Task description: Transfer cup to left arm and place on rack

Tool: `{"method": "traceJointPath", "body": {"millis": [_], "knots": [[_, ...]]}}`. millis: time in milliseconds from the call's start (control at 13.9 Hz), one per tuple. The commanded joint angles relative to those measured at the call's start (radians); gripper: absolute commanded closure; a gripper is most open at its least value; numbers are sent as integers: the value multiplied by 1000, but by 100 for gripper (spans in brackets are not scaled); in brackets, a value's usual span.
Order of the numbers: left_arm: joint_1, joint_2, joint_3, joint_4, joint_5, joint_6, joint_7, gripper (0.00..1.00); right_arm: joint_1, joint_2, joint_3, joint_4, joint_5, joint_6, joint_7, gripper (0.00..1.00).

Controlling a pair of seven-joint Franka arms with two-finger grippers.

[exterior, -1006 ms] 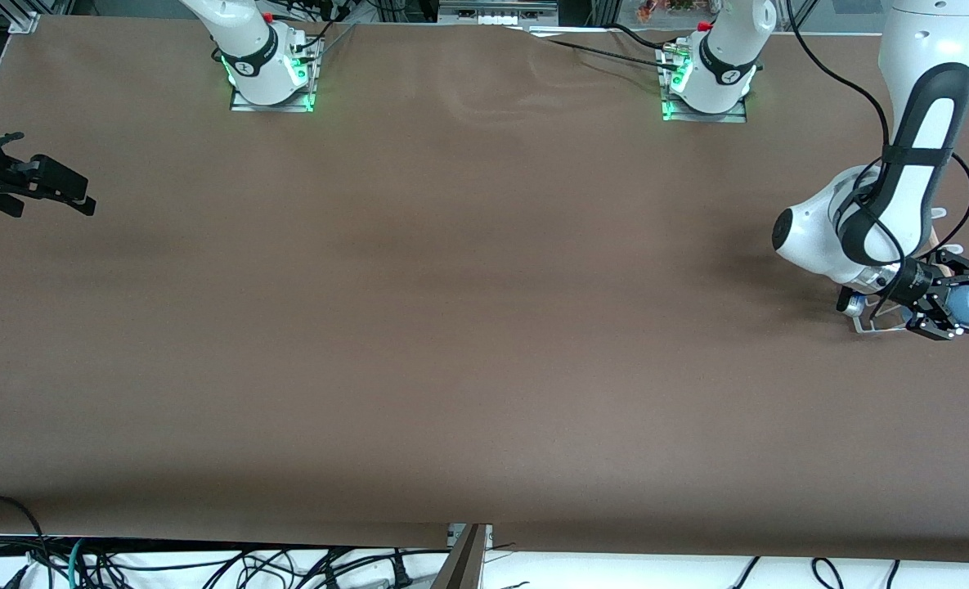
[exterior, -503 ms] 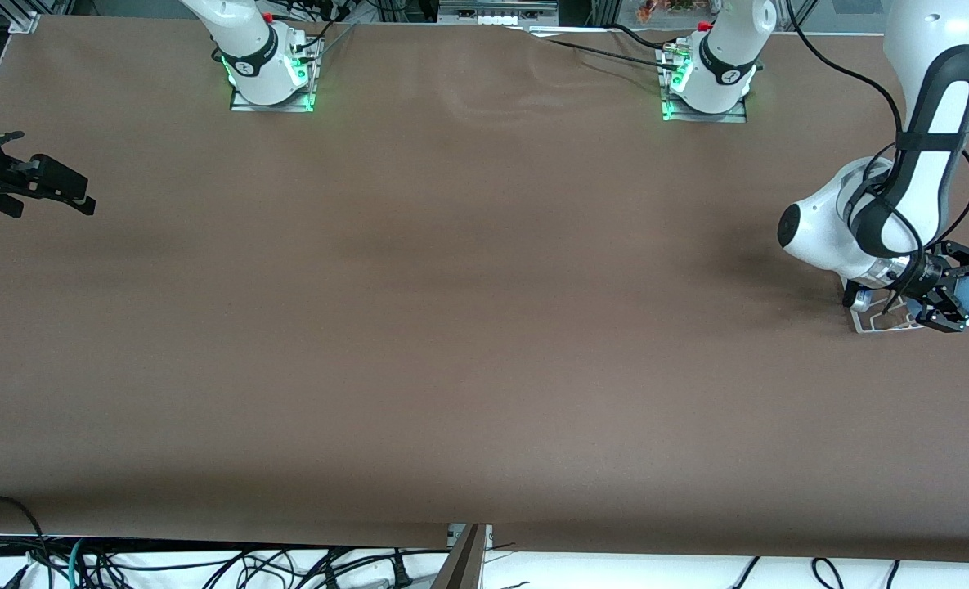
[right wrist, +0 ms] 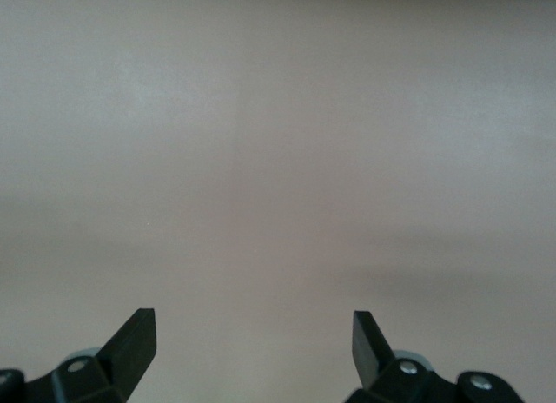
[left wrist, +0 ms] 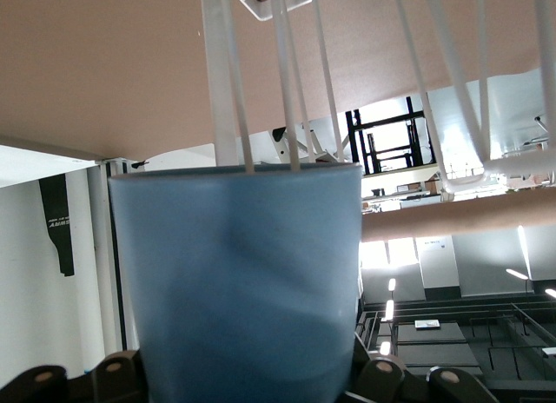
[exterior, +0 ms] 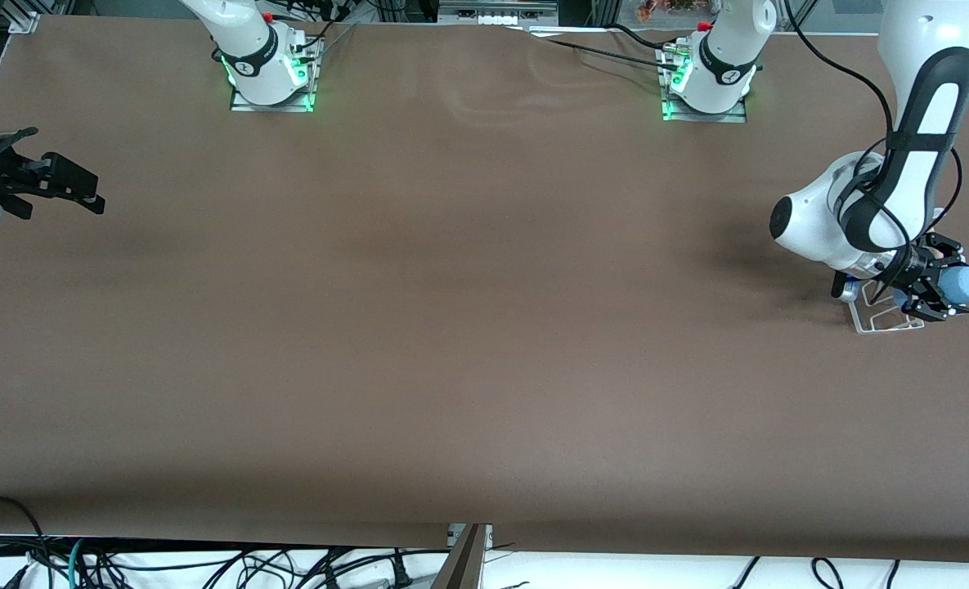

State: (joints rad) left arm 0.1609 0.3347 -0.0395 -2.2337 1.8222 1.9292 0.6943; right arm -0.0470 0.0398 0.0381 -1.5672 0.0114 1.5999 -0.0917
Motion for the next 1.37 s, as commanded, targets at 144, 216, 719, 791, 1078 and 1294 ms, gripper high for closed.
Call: {"method": "traceJointPath", "body": {"millis": [144,216,719,791,1078,1294], "knots": [[20,47,0,8,15,16,-85,100,13,9,-1,13,15,11,-16,0],[23,65,0,14,20,16,-123,100,15,9,0,15,15,11,-16,0],[14,79,-7,83,-33,14,-130,0,10,29,-3,27,15,64,-6,0],[11,72,-8,83,-61,11,-128,0,12,29,-3,27,13,64,-8,0],[9,11,-39,117,-284,4,-127,0,15,28,0,30,10,61,-16,0],[8,-48,-68,199,-603,-51,-127,0,15,28,-1,30,10,60,-16,0]]}}
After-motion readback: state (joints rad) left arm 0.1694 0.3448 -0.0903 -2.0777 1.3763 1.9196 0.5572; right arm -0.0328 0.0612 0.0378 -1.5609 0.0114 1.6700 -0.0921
